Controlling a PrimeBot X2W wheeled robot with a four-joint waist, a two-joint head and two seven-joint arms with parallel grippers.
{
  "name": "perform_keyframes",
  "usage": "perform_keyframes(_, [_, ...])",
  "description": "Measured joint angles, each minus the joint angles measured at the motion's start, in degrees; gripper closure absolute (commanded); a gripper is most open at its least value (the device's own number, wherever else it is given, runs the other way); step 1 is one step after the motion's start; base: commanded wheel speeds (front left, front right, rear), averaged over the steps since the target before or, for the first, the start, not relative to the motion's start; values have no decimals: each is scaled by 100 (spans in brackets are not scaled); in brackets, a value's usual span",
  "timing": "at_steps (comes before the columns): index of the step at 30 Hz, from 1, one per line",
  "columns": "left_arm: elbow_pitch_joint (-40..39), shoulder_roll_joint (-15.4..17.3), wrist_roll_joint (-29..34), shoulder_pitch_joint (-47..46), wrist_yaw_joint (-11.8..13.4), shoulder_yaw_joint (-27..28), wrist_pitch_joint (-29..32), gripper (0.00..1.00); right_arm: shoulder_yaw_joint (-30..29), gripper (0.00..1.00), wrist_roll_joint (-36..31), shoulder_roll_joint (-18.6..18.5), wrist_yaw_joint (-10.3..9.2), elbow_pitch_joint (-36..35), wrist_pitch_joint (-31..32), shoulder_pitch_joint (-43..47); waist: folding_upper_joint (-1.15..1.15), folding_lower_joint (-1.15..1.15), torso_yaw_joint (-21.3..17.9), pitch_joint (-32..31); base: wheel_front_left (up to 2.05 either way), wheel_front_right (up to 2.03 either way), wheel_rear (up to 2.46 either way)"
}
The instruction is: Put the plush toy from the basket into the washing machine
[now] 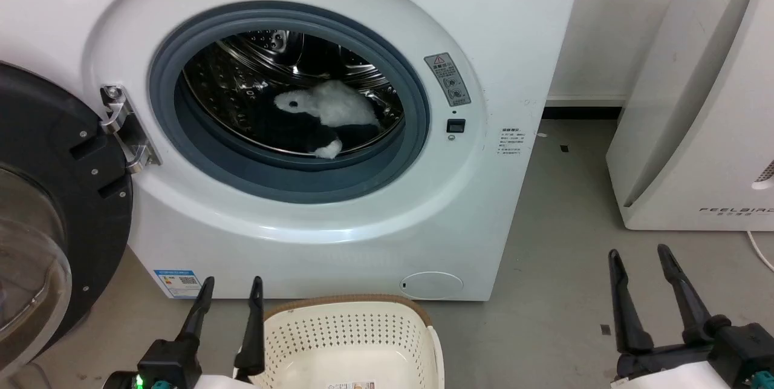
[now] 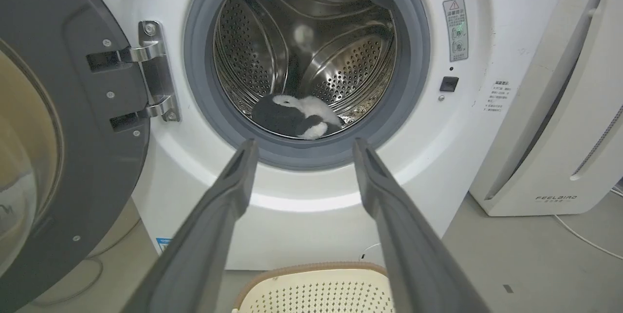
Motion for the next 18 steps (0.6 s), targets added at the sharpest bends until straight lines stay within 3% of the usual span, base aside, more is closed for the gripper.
perform_keyframes(1, [0, 0, 0, 0, 0, 0, 0, 100, 0, 100, 0, 0, 0, 0, 0, 0, 0, 0, 0, 0, 0, 0, 0])
perform_keyframes(18, [2, -60, 127, -3, -36, 68, 148, 100, 13, 100, -47, 0, 0, 2, 144, -5, 0, 0, -9, 11, 0, 0, 0])
